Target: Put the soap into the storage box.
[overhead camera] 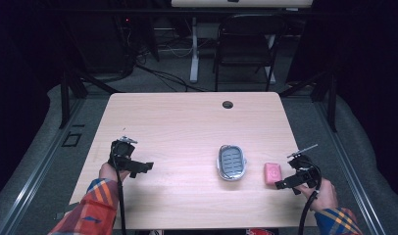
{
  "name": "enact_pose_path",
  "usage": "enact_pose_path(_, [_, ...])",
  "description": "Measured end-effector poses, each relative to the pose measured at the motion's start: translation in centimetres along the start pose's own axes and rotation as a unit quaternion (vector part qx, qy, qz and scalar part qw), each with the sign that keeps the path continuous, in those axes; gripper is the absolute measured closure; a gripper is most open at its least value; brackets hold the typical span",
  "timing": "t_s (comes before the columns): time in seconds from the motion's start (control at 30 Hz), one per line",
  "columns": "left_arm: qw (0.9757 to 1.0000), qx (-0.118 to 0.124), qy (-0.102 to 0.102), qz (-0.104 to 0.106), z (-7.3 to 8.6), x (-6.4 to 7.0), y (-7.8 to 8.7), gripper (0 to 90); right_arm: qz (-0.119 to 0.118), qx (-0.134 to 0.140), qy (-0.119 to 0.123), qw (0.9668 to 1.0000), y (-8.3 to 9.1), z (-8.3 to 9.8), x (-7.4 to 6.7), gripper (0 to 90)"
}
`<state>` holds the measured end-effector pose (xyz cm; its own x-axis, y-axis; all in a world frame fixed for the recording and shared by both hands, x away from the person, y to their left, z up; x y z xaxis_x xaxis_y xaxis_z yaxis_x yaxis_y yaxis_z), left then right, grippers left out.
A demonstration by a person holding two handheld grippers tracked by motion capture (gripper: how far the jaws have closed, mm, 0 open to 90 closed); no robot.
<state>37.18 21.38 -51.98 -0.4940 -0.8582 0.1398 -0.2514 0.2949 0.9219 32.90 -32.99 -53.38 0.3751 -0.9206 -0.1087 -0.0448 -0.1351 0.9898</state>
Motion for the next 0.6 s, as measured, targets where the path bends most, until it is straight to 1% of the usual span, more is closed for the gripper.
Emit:
enact_pose_path(0.2, [1.0,-0.001,0.001,0.001,-0.1,0.04,-0.07,0.3,-0.004,-0.001,-0.002,1.0,0.02,0.07,0.01,0.0])
enact_pose_path(0.27, [1.0,0.0,0.003,0.001,-0.11,0.04,-0.06,0.3,-0.003,0.0,0.001,1.0,0.01,0.06,-0.03,0.0])
enact_pose_path(0.4, [1.0,0.0,0.0,0.001,-0.15,0.07,-0.09,0.3,-0.004,-0.001,0.001,1.0,0.03,0.15,-0.14,0.0])
enact_pose_path(0.43, [1.0,0.0,-0.002,0.001,-0.15,0.1,-0.06,0.3,-0.004,0.011,-0.005,0.9999,0.03,0.27,-0.29,0.0])
enact_pose_path(0.47, [1.0,0.0,-0.001,0.001,-0.14,0.1,-0.05,0.3,-0.002,0.003,0.002,1.0,0.2,0.26,-0.23,0.2])
enact_pose_path(0.5, [1.0,-0.001,0.0,0.001,-0.14,0.08,-0.05,0.3,-0.001,0.006,-0.001,1.0,0.19,0.26,-0.29,0.6])
enact_pose_path(0.53, [1.0,-0.001,0.001,0.001,-0.14,0.06,-0.06,0.3,-0.002,0.003,-0.001,1.0,0.2,0.21,-0.36,1.2])
enact_pose_path(0.57, [1.0,-0.001,0.001,0.001,-0.14,0.05,-0.06,0.3,-0.001,0.01,-0.005,0.9999,0.07,0.19,-0.45,1.4])
enact_pose_path(0.6, [1.0,-0.001,0.001,0.001,-0.14,0.05,-0.06,0.3,0.001,0.003,0.0,1.0,0.16,0.13,-0.46,1.4])
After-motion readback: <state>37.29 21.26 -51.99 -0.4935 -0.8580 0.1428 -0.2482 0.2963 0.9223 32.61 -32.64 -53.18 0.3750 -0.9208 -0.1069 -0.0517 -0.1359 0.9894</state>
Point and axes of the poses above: each handheld gripper's, and its own axes: y roughly backward along the jaws, z roughly out of its underside, x roughly to its right, the point moved 1 cm from there along -y, roughly forward along the jaws, and after that the axes turned 13 degrees about -x, right-handed, at the moved point
